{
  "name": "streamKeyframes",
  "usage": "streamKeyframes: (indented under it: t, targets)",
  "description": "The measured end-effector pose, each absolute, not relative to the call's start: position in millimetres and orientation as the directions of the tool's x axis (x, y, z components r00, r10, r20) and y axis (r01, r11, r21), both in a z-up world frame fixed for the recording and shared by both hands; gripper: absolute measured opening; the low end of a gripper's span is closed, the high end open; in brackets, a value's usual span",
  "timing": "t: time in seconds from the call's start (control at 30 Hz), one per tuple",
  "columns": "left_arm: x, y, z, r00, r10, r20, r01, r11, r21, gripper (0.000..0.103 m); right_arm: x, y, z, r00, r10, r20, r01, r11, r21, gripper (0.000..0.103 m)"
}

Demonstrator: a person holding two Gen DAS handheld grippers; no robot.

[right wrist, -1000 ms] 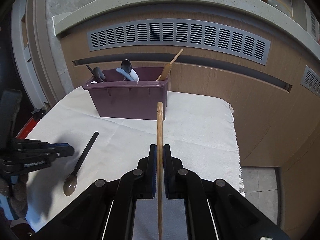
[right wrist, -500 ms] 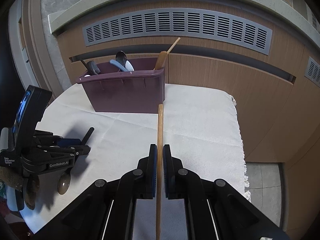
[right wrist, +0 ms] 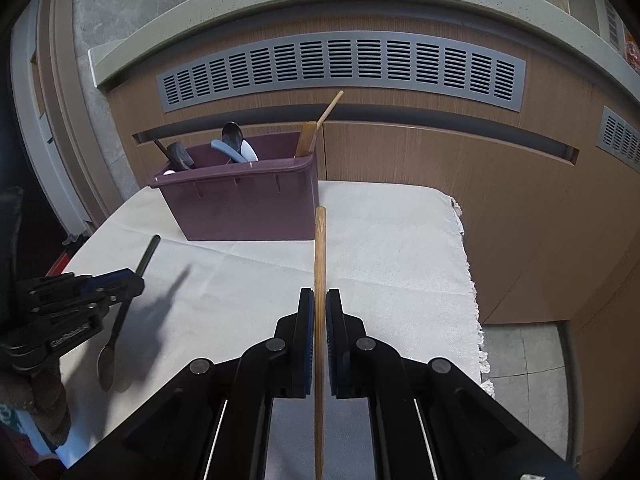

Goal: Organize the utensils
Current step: 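Carry the chopstick and black-handled spoon into the maroon caddy and open both grippers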

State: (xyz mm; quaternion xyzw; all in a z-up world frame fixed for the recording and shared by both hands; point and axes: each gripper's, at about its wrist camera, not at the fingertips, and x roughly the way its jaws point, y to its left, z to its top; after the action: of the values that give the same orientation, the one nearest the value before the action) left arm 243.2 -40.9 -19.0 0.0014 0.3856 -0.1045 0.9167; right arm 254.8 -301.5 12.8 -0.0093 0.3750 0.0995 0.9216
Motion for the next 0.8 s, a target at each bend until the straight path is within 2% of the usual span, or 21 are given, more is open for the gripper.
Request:
streamKeyframes:
  t: [0.1, 0.27, 0.37, 0.47, 0.53, 0.6, 0.7, 0.8]
  targets:
    - [238.6, -44.4, -9.3, 0.701, -0.203, -0.684, 0.209, 0.975, -0.075, 0.012, 253.8, -299.5, 15.7, 0.706, 0.177, -0.686, -0.185, 0.981, 0.063, 0.006]
    - [239.9, -38.1, 9.8, 0.727, -0.265, -0.634, 0.220, 0.964, -0.151, 0.012, 254.2, -297.3, 22.9, 0.715, 0.195, -0.672, -0.185, 0.979, 0.087, 0.006]
    - [249.1, -28.2, 63.5, 0.805, -0.329, -0.494, 0.253, 0.943, -0.217, 0.012, 256.6, -296.6, 49.4, 0.759, 0.230, -0.609, -0.203, 0.972, 0.115, 0.006]
    - [255.4, -14.2, 124.5, 0.901, -0.342, -0.267, 0.268, 0.923, -0.275, 0.012, 263.7, -291.4, 114.0, 0.853, 0.244, -0.460, -0.229, 0.969, 0.089, 0.006]
    - [263.3, -9.6, 150.8, 0.931, -0.333, -0.148, 0.282, 0.916, -0.286, 0.012, 270.1, -289.2, 155.7, 0.901, 0.260, -0.348, -0.246, 0.966, 0.086, 0.006]
    - [273.7, -10.0, 161.5, 0.950, -0.300, -0.086, 0.268, 0.925, -0.270, 0.013, 279.8, -285.1, 184.6, 0.927, 0.267, -0.263, -0.255, 0.964, 0.078, 0.006]
    - [297.8, -11.7, 156.2, 0.952, -0.289, -0.098, 0.253, 0.927, -0.276, 0.012, 297.3, -276.8, 202.9, 0.937, 0.282, -0.207, -0.271, 0.959, 0.078, 0.006]
    - [316.7, -11.6, 145.5, 0.948, -0.292, -0.125, 0.247, 0.926, -0.286, 0.012, 317.1, -269.1, 202.5, 0.926, 0.308, -0.220, -0.298, 0.951, 0.075, 0.006]
